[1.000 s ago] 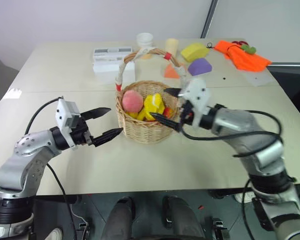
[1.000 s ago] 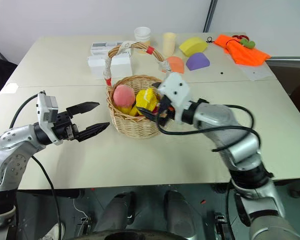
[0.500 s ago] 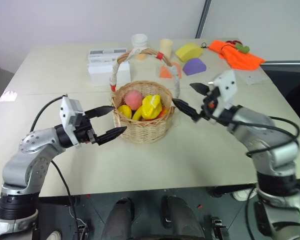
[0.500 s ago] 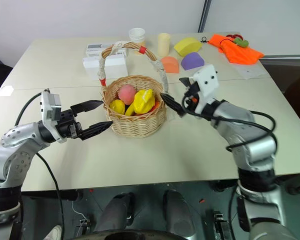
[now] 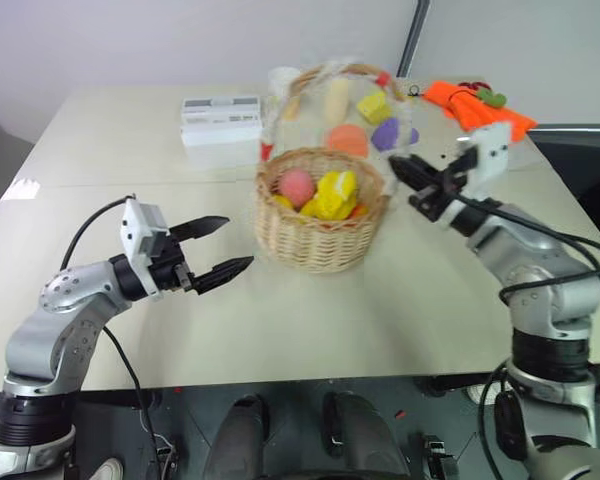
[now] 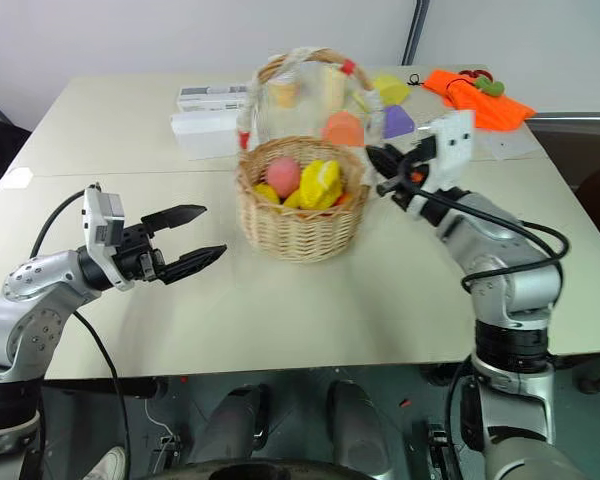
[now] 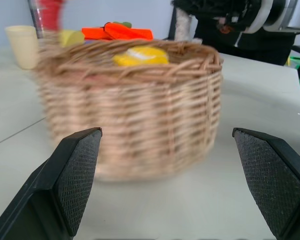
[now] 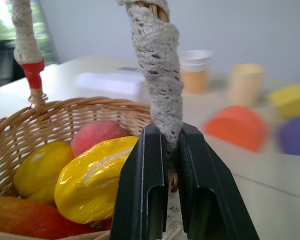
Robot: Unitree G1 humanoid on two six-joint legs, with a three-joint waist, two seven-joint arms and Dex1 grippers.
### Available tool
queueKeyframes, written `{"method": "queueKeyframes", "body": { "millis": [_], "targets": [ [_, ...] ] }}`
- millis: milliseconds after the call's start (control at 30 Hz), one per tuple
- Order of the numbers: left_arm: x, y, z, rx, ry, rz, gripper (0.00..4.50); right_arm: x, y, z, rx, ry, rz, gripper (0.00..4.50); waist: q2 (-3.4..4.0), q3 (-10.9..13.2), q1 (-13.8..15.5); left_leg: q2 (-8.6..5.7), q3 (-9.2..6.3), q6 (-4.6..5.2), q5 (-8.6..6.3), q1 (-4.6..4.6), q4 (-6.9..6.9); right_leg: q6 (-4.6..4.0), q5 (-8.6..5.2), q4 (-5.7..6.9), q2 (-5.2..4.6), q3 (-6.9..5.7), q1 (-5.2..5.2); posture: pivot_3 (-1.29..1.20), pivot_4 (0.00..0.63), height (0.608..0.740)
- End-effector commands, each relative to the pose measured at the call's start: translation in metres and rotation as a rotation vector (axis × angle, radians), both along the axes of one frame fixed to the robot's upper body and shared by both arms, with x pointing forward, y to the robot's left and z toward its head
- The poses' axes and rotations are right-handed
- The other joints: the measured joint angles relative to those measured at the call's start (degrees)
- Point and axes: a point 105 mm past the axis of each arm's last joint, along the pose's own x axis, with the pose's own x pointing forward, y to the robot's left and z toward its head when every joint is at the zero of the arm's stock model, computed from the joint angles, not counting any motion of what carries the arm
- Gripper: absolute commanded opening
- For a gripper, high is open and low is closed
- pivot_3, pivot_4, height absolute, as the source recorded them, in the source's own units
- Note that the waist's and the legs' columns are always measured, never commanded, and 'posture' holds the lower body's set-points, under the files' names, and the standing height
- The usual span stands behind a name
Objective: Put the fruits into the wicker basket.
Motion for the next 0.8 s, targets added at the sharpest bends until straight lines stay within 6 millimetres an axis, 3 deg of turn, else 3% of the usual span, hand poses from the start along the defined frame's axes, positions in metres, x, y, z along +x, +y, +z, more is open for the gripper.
{"method": "queueKeyframes", "body": {
  "millis": [33, 167, 267, 333, 500, 567, 733, 800],
  "targets": [
    [0.000, -0.004, 0.010, -0.005, -0.051, -0.026, 4.50, 0.001, -0.078, 0.029, -0.020, -0.123, -0.353, 0.02, 0.00, 0.00, 0.14, -0.02, 0.00, 0.00, 0.00, -0.02, 0.03, 0.00, 0.00, 0.00, -0.01, 0.00, 0.00, 0.00, 0.150, 0.740],
    [0.002, -0.011, 0.009, -0.005, -0.049, -0.049, 4.50, 0.004, -0.129, 0.021, -0.076, -0.103, -0.576, 0.02, 0.01, 0.00, -0.31, -0.02, 0.06, 0.00, 0.00, 0.01, 0.00, 0.01, 0.00, -0.01, 0.00, 0.05, 0.00, 0.00, 0.150, 0.740],
    [0.005, -0.014, 0.009, -0.008, -0.052, -0.052, 4.50, 0.006, -0.145, 0.014, -0.084, -0.089, -0.640, 0.02, 0.11, -0.05, -0.73, 0.00, 0.12, 0.01, 0.00, 0.13, -0.08, 0.01, 0.01, 0.04, 0.05, 0.13, 0.00, 0.00, 0.150, 0.740],
    [0.007, -0.017, 0.009, -0.011, -0.053, -0.050, 4.50, 0.006, -0.152, 0.010, -0.058, -0.081, -0.648, 0.84, 0.12, -0.06, -0.73, 0.03, 0.18, 0.02, 0.00, 0.25, -0.13, 0.01, 0.01, 0.13, 0.11, 0.22, 0.00, 0.00, 0.150, 0.740],
    [0.013, -0.011, 0.001, -0.016, -0.032, 0.018, 4.50, -0.006, -0.149, 0.014, -0.078, -0.135, -0.602, 3.17, 0.14, -0.06, -0.37, 0.05, 0.18, 0.02, 0.00, 0.33, -0.11, 0.00, 0.00, 0.27, 0.15, 0.27, 0.01, 0.00, 0.150, 0.740],
    [0.015, -0.003, -0.004, -0.016, -0.014, 0.063, 4.50, -0.016, -0.144, 0.012, -0.129, -0.152, -0.548, 3.17, 0.14, -0.06, -0.25, 0.04, 0.18, 0.02, 0.00, 0.32, -0.09, 0.01, -0.01, 0.26, 0.15, 0.28, 0.03, 0.00, 0.150, 0.740],
    [0.016, 0.024, -0.017, -0.011, 0.001, 0.188, 4.50, -0.043, -0.133, -0.017, -0.206, -0.061, -0.362, 3.17, 0.14, -0.06, -0.16, 0.04, 0.20, 0.02, 0.00, 0.32, -0.08, 0.04, -0.02, 0.25, 0.10, 0.28, 0.05, 0.00, 0.150, 0.740],
    [0.016, 0.041, -0.024, 0.003, 0.002, 0.275, 4.50, -0.056, -0.110, -0.036, -0.266, 0.005, -0.199, 3.17, 0.15, -0.07, -0.22, 0.04, 0.21, 0.03, 0.00, 0.40, -0.07, 0.03, -0.02, 0.25, 0.11, 0.29, 0.11, 0.00, 0.150, 0.740]
  ]
}}
